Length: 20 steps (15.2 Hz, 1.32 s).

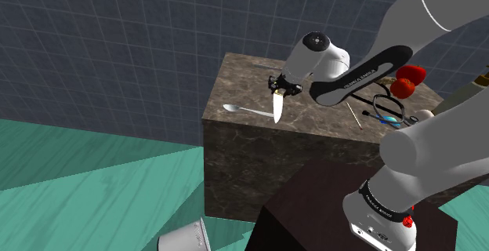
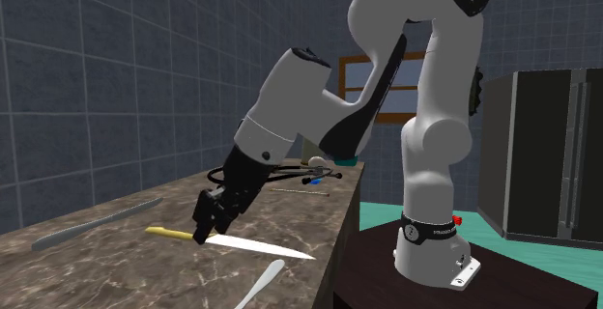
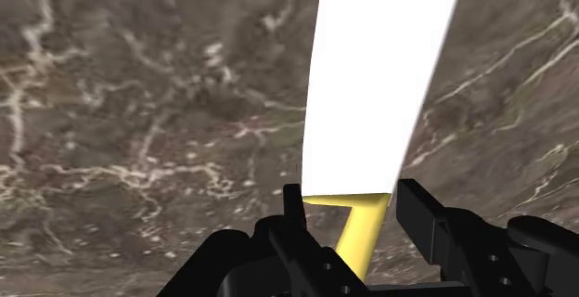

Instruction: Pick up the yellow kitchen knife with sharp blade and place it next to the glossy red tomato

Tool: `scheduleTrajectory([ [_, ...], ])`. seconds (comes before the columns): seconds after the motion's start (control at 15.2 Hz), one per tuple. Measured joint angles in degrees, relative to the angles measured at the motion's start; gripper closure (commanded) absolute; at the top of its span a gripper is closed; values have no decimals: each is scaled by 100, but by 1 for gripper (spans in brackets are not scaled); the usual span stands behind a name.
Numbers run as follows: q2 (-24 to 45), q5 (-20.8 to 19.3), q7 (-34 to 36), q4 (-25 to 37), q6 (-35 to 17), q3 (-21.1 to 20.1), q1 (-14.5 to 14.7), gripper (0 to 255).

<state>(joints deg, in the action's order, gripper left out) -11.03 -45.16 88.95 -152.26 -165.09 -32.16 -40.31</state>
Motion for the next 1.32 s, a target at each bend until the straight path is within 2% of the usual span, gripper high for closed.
scheduleTrajectory([
  [0.53,-582,1412,-1256,-36,449,625,832,255],
  [0.86,-868,1959,-1782,86,836,928,1211,255],
  [1.32,-1210,2454,-2279,325,1402,1208,1566,255],
])
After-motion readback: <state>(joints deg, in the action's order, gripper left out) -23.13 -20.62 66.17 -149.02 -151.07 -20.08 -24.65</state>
